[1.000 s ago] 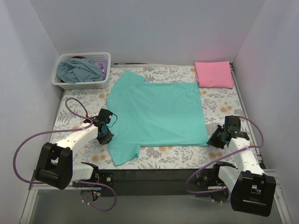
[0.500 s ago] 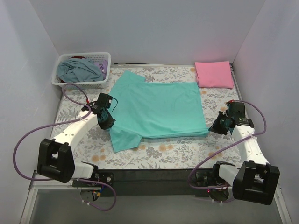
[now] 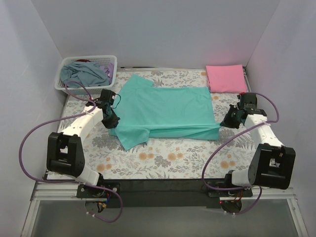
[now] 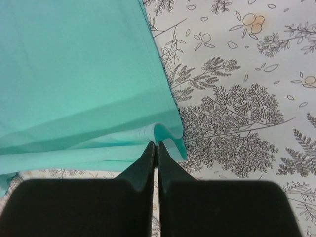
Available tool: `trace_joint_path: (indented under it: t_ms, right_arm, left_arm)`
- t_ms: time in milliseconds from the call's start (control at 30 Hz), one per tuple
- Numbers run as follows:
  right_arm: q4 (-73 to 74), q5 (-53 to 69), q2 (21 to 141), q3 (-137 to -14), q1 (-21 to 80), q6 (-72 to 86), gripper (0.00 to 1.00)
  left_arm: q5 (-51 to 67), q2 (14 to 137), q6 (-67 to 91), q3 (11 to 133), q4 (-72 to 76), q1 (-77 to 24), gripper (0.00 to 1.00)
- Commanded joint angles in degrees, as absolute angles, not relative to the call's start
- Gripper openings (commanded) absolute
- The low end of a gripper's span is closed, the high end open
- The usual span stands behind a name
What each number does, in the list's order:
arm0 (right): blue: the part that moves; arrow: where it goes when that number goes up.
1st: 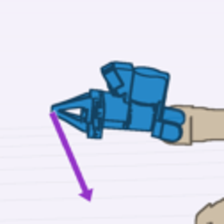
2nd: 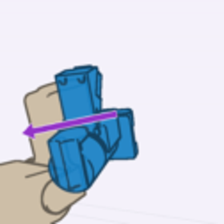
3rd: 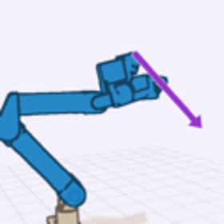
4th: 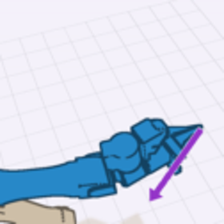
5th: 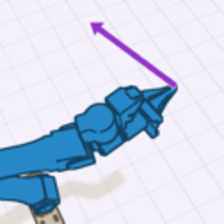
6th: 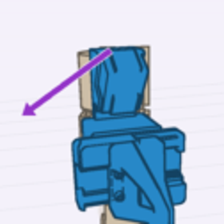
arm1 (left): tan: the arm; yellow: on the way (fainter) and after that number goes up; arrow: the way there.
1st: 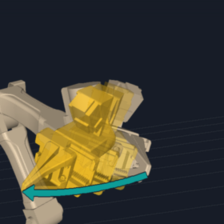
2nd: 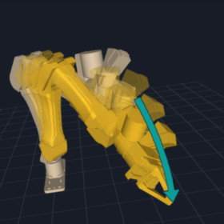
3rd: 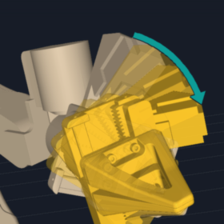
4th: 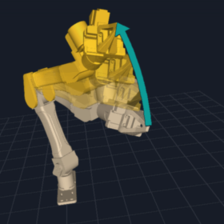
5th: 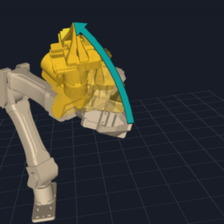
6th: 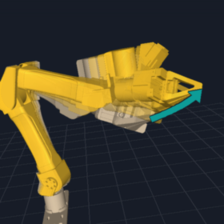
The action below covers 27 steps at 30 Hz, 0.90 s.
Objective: Fold and stack the t-shirts
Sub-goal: Fold the tshirt
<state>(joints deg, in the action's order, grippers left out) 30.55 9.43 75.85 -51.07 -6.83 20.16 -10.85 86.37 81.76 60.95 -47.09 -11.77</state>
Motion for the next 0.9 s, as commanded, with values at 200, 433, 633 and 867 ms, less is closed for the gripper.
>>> trace_joint_path:
  t_ms: [200, 433, 633, 867]
  right_arm:
    - [26.5, 7.6, 84.7, -58.4, -4.6, 18.5, 0.01]
    - [25.6, 6.6, 90.0, -62.8, -3.6, 17.5, 0.01]
    - [25.7, 8.4, 93.8, -65.0, -2.1, 16.8, 0.01]
    - [25.1, 7.0, 91.7, -64.2, -1.8, 16.3, 0.01]
  left_arm:
    - [-10.1, 90.7, 80.5, 64.1, -43.9, -9.3, 0.00]
    - [-9.1, 92.3, 80.9, 65.2, -42.9, -7.9, 0.00]
    - [-9.4, 93.3, 80.8, 66.2, -43.0, -7.7, 0.00]
    - [-10.7, 91.5, 80.0, 65.8, -43.0, -7.6, 0.00]
